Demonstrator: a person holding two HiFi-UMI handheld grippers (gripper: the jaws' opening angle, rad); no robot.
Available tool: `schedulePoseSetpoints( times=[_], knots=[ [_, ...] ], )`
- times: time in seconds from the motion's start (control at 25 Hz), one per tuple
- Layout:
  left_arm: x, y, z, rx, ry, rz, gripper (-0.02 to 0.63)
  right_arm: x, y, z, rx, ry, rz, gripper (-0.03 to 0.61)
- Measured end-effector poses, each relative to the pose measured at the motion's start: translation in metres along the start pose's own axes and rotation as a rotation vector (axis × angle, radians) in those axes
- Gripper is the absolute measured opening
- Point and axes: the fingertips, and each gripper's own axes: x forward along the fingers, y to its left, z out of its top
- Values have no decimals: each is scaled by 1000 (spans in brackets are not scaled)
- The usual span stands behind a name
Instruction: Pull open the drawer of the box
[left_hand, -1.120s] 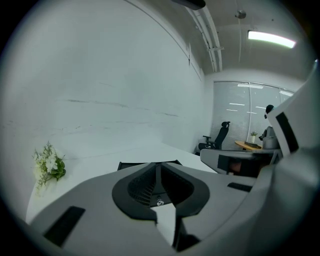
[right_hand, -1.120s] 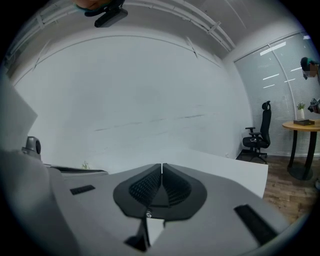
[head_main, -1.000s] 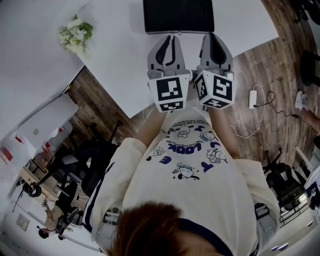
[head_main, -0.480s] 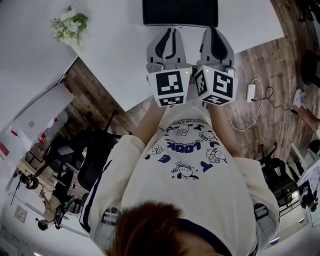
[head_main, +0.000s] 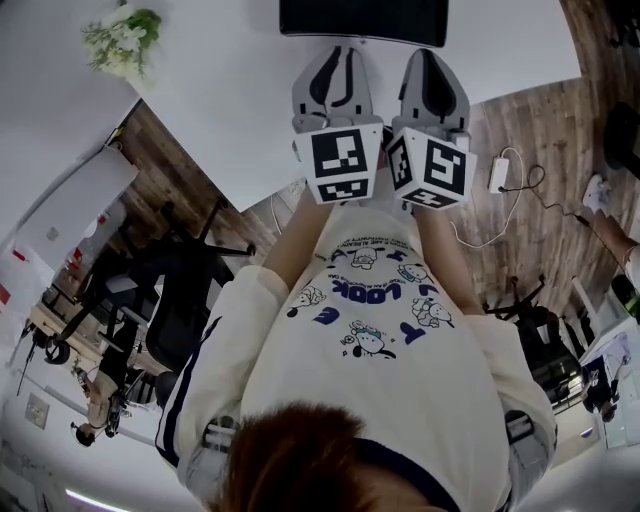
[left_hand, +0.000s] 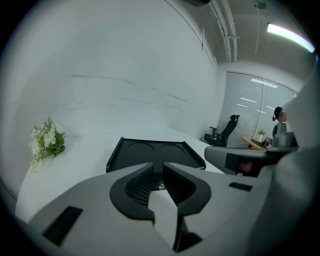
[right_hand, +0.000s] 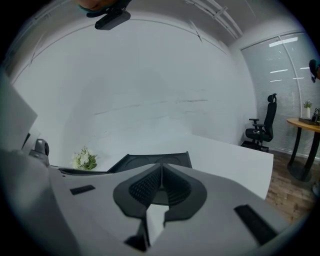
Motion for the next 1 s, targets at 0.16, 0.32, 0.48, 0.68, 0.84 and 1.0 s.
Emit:
schedulePoseSetpoints(
  times=[0.16, 0.32, 0.48, 0.68, 0.84, 1.0],
  knots=[
    [6, -1, -7, -18, 24, -7, 74, 2, -2, -6, 4, 18, 2, 31],
    [13, -1, -14, -20, 41, -13, 75, 5, -6, -13, 6, 35, 0, 31],
    [19, -2, -22, -28, 62, -21, 84, 7, -10, -18, 1, 45, -4, 31],
    [25, -4, -30, -34, 85, -28, 91, 6, -16, -25, 7, 58, -10, 31],
    [31, -7, -38, -48, 114, -51, 116, 6, -21, -32, 10, 78, -16, 31],
    [36, -8, -45, -56, 132, -56, 121, 8, -22, -36, 9, 88, -9, 31]
  ],
)
